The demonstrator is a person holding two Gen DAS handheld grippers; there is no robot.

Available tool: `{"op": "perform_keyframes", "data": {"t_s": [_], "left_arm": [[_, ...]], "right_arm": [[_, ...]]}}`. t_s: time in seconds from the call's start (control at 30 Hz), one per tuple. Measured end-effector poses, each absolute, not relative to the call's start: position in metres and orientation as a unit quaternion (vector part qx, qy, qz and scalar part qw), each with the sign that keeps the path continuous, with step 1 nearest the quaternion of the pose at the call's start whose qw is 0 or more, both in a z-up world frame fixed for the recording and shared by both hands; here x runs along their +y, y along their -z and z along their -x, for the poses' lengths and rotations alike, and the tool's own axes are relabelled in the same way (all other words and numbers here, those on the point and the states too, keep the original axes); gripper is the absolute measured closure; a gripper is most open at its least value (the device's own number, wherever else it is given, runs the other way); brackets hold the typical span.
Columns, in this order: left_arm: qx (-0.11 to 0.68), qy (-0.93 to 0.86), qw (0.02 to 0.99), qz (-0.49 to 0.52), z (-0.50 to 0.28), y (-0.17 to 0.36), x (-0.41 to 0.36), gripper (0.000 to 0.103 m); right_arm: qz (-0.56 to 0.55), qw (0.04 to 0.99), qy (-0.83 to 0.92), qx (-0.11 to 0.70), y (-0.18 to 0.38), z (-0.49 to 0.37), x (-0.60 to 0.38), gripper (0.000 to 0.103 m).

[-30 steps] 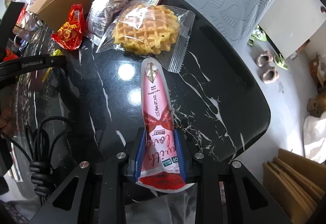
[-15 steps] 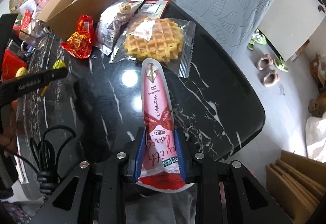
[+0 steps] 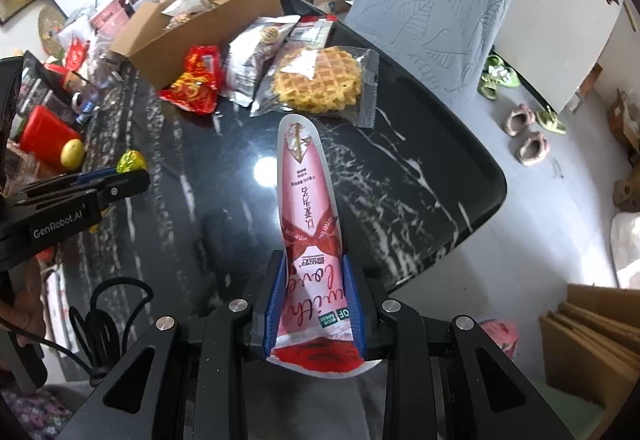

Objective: Organize snacks
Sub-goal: 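Carry the pink cone packet and green lollipop with both grippers into the box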

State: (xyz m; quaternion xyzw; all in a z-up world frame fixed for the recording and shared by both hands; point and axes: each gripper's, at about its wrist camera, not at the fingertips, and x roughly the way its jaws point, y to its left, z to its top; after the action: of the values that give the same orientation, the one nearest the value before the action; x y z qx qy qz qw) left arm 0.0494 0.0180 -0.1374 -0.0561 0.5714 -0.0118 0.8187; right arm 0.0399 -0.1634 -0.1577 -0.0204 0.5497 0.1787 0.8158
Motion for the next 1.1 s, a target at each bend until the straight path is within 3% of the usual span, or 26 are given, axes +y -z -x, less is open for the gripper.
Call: {"op": "perform_keyframes", "data": {"t_s": [0.63,1.1], "left_arm": [[0.503,0.036,0.860,0.074,-0.016,0.070,0.026,0.078],[0.469,0.014,0.875,0.117,-0.061,0.049,0.074,0.078]], "right_arm": [[0.031,0.850,-0.237,0.469,0.080,-0.023,-0.137,0.075],[0.038,0.847,-0.266,0.458,0.050,-0.068,-0.098,0.075]]}}
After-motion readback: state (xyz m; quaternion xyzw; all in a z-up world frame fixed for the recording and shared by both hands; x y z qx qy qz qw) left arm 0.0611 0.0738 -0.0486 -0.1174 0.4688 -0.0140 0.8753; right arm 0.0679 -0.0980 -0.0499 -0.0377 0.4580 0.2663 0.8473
